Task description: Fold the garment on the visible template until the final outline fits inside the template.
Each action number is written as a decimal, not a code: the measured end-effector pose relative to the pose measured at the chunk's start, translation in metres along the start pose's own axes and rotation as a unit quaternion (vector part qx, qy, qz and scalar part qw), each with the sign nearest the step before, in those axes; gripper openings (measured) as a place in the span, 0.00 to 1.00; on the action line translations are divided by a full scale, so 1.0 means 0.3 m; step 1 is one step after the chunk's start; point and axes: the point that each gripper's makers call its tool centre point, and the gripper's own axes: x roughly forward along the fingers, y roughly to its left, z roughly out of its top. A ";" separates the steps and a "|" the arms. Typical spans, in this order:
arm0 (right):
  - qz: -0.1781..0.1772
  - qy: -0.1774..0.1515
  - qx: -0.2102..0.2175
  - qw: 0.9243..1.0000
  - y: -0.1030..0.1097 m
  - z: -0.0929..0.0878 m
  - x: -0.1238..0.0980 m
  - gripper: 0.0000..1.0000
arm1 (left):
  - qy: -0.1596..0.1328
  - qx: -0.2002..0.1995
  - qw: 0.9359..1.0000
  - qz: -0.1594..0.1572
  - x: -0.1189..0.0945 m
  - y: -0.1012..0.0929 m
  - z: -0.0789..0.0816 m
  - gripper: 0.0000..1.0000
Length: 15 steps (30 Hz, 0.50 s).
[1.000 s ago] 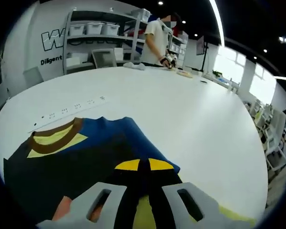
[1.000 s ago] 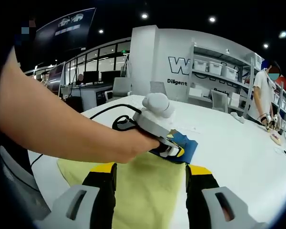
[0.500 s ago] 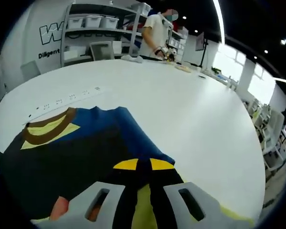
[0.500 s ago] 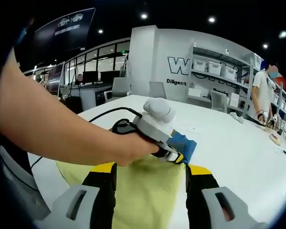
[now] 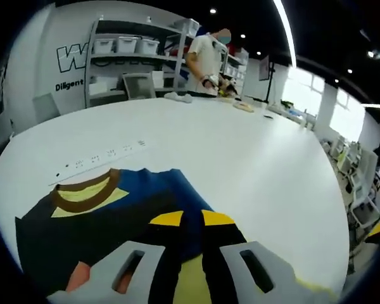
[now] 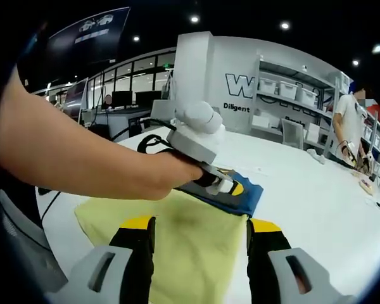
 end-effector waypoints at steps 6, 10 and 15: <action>-0.005 0.002 -0.003 1.000 -0.008 -0.003 -0.002 0.55 | -0.005 -0.002 1.000 0.013 -0.016 0.025 -0.002 0.28; -0.005 0.003 -0.006 1.000 -0.009 -0.004 -0.002 0.55 | -0.003 -0.017 0.999 0.033 -0.029 0.058 -0.003 0.51; -0.003 0.005 -0.009 1.000 -0.003 -0.010 -0.001 0.55 | -0.006 -0.026 0.998 0.049 -0.055 0.091 -0.001 0.62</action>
